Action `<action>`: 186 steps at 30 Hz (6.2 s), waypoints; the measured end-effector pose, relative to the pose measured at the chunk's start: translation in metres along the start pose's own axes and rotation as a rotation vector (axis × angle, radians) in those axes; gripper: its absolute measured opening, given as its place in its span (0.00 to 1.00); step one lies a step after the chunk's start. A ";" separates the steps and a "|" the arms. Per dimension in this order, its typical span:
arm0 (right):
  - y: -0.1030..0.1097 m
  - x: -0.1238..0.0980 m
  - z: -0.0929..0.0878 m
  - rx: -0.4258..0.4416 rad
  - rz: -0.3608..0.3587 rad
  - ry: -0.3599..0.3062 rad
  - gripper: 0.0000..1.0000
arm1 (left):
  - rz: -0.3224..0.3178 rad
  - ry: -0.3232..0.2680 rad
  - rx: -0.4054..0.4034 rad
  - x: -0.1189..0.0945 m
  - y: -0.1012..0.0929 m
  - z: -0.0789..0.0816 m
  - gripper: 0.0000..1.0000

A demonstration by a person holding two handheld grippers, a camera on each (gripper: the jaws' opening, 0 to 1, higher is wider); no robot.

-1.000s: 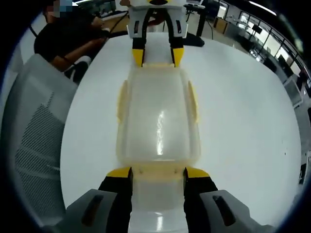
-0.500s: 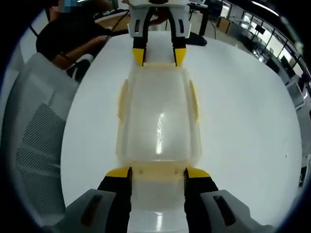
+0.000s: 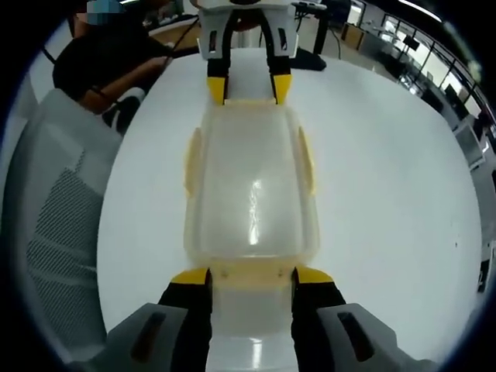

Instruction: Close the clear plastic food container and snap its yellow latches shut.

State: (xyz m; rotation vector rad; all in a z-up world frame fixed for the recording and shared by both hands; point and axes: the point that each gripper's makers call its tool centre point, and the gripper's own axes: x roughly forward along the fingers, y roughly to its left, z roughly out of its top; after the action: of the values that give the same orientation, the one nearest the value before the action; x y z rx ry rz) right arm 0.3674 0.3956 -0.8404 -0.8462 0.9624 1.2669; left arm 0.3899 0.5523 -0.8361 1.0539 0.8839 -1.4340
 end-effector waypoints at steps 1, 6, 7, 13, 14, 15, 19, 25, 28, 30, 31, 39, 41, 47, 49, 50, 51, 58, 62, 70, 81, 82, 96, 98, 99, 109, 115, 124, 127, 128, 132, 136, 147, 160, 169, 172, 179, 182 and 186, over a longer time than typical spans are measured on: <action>0.000 0.000 0.000 0.002 -0.001 -0.001 0.38 | 0.003 0.005 -0.003 0.000 0.000 0.000 0.39; 0.000 0.000 0.001 -0.010 -0.005 0.006 0.38 | 0.023 0.020 -0.004 -0.001 0.000 0.000 0.38; 0.000 0.000 0.001 -0.013 -0.006 0.007 0.39 | 0.021 0.023 -0.012 -0.001 -0.001 -0.001 0.38; -0.003 -0.004 0.004 -0.027 -0.015 0.007 0.39 | 0.029 0.014 -0.030 -0.008 -0.001 -0.001 0.38; -0.004 -0.006 0.006 -0.027 -0.020 0.001 0.39 | 0.037 0.010 -0.033 -0.010 0.000 -0.002 0.38; -0.005 -0.008 0.007 -0.027 -0.022 -0.001 0.39 | 0.039 0.009 -0.034 -0.011 0.001 -0.002 0.38; -0.006 -0.013 0.011 -0.035 -0.028 -0.005 0.39 | 0.052 0.007 -0.031 -0.018 0.002 0.000 0.38; -0.006 -0.020 0.011 -0.038 -0.037 -0.009 0.39 | 0.070 -0.001 -0.020 -0.028 0.002 0.006 0.38; -0.006 -0.024 0.011 -0.045 -0.042 -0.009 0.39 | 0.073 -0.007 -0.019 -0.030 0.003 0.009 0.39; -0.007 -0.027 0.010 -0.050 -0.045 -0.010 0.39 | 0.077 -0.010 -0.020 -0.030 0.003 0.010 0.39; -0.007 -0.029 0.010 -0.051 -0.045 -0.010 0.39 | 0.079 -0.013 -0.020 -0.031 0.002 0.012 0.39; -0.010 -0.043 0.009 -0.066 -0.066 -0.009 0.39 | 0.108 -0.035 -0.023 -0.037 0.004 0.021 0.38; -0.010 -0.047 0.010 -0.067 -0.071 -0.007 0.39 | 0.115 -0.034 -0.021 -0.040 0.005 0.023 0.38; -0.008 -0.056 0.007 -0.072 -0.081 -0.010 0.39 | 0.127 -0.042 -0.014 -0.046 0.003 0.031 0.39; -0.007 -0.058 0.006 -0.073 -0.083 -0.009 0.39 | 0.128 -0.045 -0.014 -0.047 0.002 0.034 0.39; -0.006 -0.059 0.005 -0.073 -0.081 -0.007 0.39 | 0.126 -0.048 -0.013 -0.047 0.001 0.036 0.39; -0.006 -0.061 0.003 -0.073 -0.081 -0.007 0.39 | 0.128 -0.049 -0.012 -0.047 0.001 0.037 0.39; -0.005 -0.071 -0.004 -0.081 -0.092 0.000 0.39 | 0.139 -0.054 -0.009 -0.051 0.000 0.051 0.39; -0.004 -0.078 -0.009 -0.085 -0.092 -0.001 0.39 | 0.143 -0.061 -0.013 -0.053 -0.002 0.058 0.39; -0.005 -0.088 -0.020 -0.092 -0.092 0.002 0.39 | 0.145 -0.069 -0.021 -0.053 -0.002 0.073 0.39; -0.006 -0.100 -0.039 -0.096 -0.087 0.009 0.39 | 0.138 -0.077 -0.027 -0.049 -0.001 0.095 0.39; -0.006 -0.101 -0.041 -0.097 -0.086 0.010 0.39 | 0.137 -0.077 -0.026 -0.048 -0.001 0.098 0.39; -0.005 -0.113 -0.072 -0.095 -0.073 0.016 0.39 | 0.119 -0.081 -0.029 -0.040 -0.003 0.130 0.39; -0.005 -0.114 -0.077 -0.095 -0.070 0.020 0.39 | 0.116 -0.083 -0.028 -0.039 -0.003 0.135 0.39; -0.005 -0.116 -0.080 -0.096 -0.069 0.023 0.39 | 0.114 -0.083 -0.028 -0.039 -0.003 0.138 0.39; -0.004 -0.123 -0.097 -0.094 -0.060 0.028 0.39 | 0.100 -0.083 -0.033 -0.032 -0.003 0.155 0.39; -0.004 -0.126 -0.108 -0.091 -0.054 0.029 0.39 | 0.095 -0.086 -0.033 -0.027 -0.003 0.165 0.39; -0.003 -0.132 -0.123 -0.090 -0.050 0.037 0.39 | 0.091 -0.088 -0.031 -0.022 -0.004 0.181 0.39; -0.003 -0.134 -0.128 -0.091 -0.047 0.040 0.39 | 0.088 -0.090 -0.033 -0.020 -0.004 0.186 0.39; -0.003 -0.135 -0.129 -0.091 -0.047 0.040 0.39 | 0.088 -0.090 -0.033 -0.020 -0.004 0.187 0.39; -0.003 -0.137 -0.135 -0.090 -0.044 0.042 0.39 | 0.087 -0.092 -0.035 -0.018 -0.004 0.193 0.39; -0.003 -0.139 -0.140 -0.088 -0.042 0.041 0.39 | 0.086 -0.090 -0.032 -0.017 -0.004 0.198 0.39; -0.004 -0.146 -0.157 -0.082 -0.039 0.047 0.39 | 0.082 -0.101 -0.029 -0.011 -0.002 0.216 0.39; -0.006 -0.151 -0.175 -0.078 -0.030 0.058 0.39 | 0.074 -0.108 -0.030 -0.002 0.000 0.232 0.39; -0.006 -0.150 -0.181 -0.073 -0.015 0.060 0.39 | 0.063 -0.108 -0.038 0.003 0.000 0.236 0.39; -0.006 -0.148 -0.183 -0.071 -0.011 0.061 0.39 | 0.059 -0.109 -0.041 0.006 0.000 0.236 0.39; -0.005 -0.141 -0.186 -0.057 0.002 0.063 0.39 | 0.048 -0.104 -0.034 0.012 0.001 0.234 0.39; -0.006 -0.140 -0.186 -0.051 0.006 0.060 0.39 | 0.045 -0.106 -0.039 0.014 0.002 0.232 0.39; -0.010 -0.139 -0.186 -0.050 0.010 0.056 0.39 | 0.038 -0.112 -0.053 0.016 0.003 0.231 0.39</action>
State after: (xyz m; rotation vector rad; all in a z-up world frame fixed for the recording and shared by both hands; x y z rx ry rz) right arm 0.3504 0.1710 -0.7819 -0.9205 0.9845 1.2861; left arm 0.3625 0.3302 -0.7755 0.9373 0.8130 -1.4163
